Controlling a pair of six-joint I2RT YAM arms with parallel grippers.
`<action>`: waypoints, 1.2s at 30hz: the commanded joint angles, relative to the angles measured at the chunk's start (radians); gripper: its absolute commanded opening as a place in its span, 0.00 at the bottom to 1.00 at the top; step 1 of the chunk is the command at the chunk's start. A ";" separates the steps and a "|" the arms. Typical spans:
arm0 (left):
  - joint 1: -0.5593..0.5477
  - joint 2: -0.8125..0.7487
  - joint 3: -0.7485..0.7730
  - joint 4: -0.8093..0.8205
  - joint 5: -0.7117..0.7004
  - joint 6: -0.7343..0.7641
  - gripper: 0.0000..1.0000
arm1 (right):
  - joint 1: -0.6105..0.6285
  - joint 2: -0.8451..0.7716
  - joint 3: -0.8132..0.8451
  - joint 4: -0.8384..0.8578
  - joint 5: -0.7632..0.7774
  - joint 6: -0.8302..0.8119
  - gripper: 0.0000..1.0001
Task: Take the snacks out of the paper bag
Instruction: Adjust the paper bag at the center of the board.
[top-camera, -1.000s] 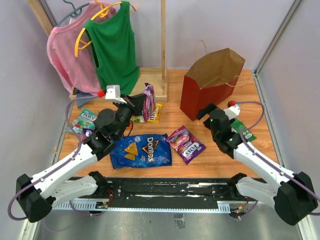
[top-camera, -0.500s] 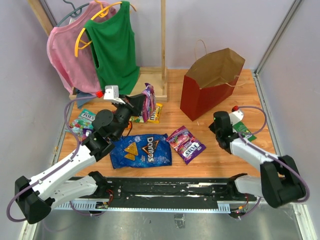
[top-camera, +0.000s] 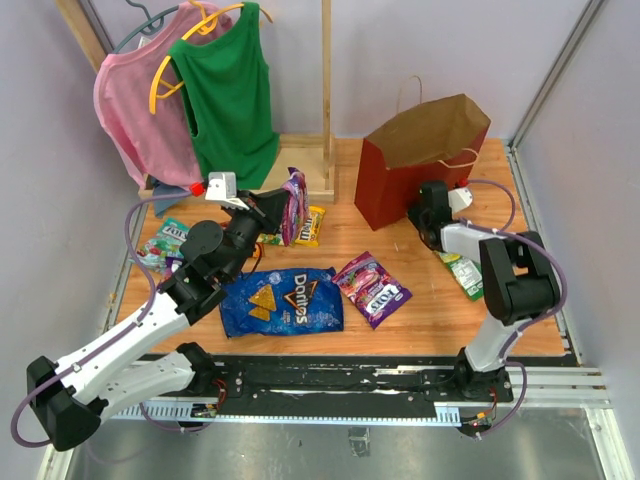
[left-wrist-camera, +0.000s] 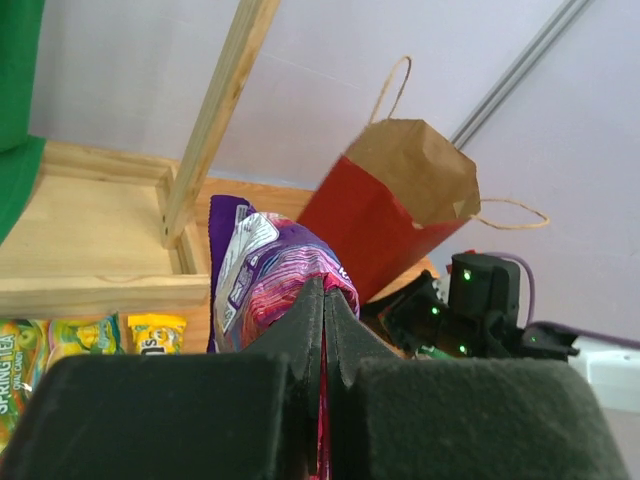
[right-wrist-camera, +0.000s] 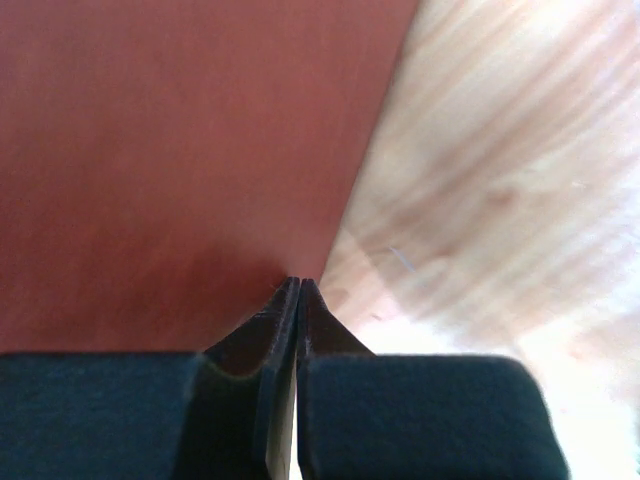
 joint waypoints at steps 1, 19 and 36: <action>0.011 -0.009 0.048 0.028 0.006 0.029 0.01 | -0.014 0.105 0.102 0.047 -0.043 0.118 0.01; 0.012 0.172 0.111 0.064 0.147 0.021 0.01 | -0.010 0.301 0.242 0.454 -0.246 0.028 0.01; 0.038 0.848 0.451 0.313 0.648 -0.236 0.00 | -0.170 -0.588 -0.360 0.360 -0.108 -0.260 0.45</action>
